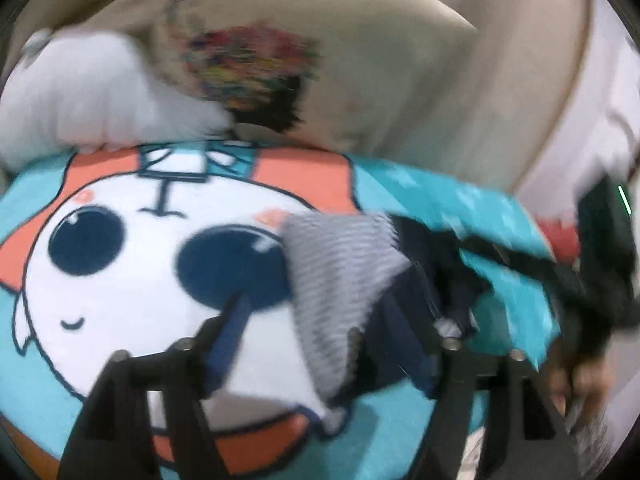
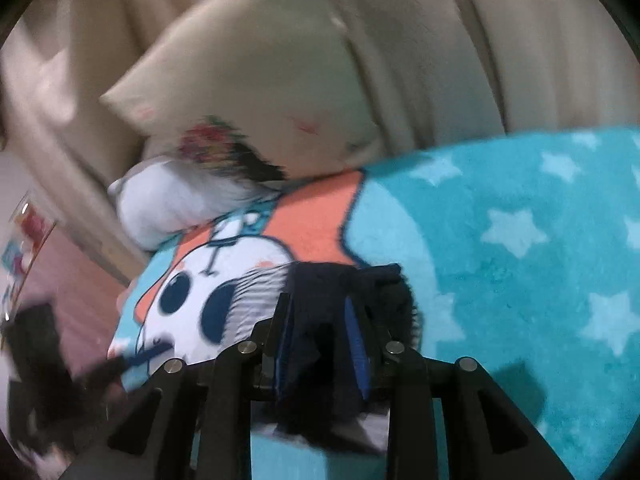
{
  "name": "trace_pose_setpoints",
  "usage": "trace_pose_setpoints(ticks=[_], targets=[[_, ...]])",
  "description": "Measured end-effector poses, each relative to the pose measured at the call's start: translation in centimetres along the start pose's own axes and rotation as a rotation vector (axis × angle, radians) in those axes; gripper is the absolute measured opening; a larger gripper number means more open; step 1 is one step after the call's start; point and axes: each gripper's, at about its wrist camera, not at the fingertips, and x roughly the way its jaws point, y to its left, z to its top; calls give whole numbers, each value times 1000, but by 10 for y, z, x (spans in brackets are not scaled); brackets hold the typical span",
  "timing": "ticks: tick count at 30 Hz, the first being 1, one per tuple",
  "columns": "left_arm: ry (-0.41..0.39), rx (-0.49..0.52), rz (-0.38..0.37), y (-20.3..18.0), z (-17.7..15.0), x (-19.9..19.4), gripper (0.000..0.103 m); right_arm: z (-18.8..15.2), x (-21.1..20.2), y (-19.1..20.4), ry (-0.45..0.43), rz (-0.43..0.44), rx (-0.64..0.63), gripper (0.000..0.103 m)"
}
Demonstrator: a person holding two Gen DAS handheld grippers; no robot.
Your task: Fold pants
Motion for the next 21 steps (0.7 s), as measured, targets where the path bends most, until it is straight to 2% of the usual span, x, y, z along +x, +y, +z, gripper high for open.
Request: trace_pose_setpoints(ticks=[1,2,3,4,6,8,11,14,15,16,17,18,19,21], targets=[[21,-53,-7,12,4,6,73,-5,3,-1,25,5,0,46],[44,-86,-20,20,5,13,73,-11,11,-6,68,-22,1,50],[73,-110,-31,26,6,20,73,-19,21,-10,110,-85,-9,51],[105,-122,-34,29,6,28,73,-24,19,-11,85,-136,-45,51],[137,-113,-37,29,7,38,73,-26,14,-11,102,-220,-77,61],[158,-79,-39,23,9,45,73,-25,5,-19,92,-160,-36,61],[189,-35,-70,12,16,63,77,-16,0,-42,64,-90,70,66],[231,-42,-93,4,20,84,80,-5,21,-64,87,-39,156,70],[218,-34,-84,0,21,86,80,-4,29,-70,104,-17,187,70],[220,-24,-79,-4,23,88,78,-4,40,-77,124,36,223,70],[237,-22,-103,-7,24,90,59,-2,45,-78,111,79,233,67],[252,-29,-148,-9,24,90,45,-1,50,-76,118,104,240,50],[268,-37,-193,-10,25,89,28,0,56,-75,139,136,256,43],[252,-32,-186,-11,27,86,21,3,58,-65,126,130,230,38]])
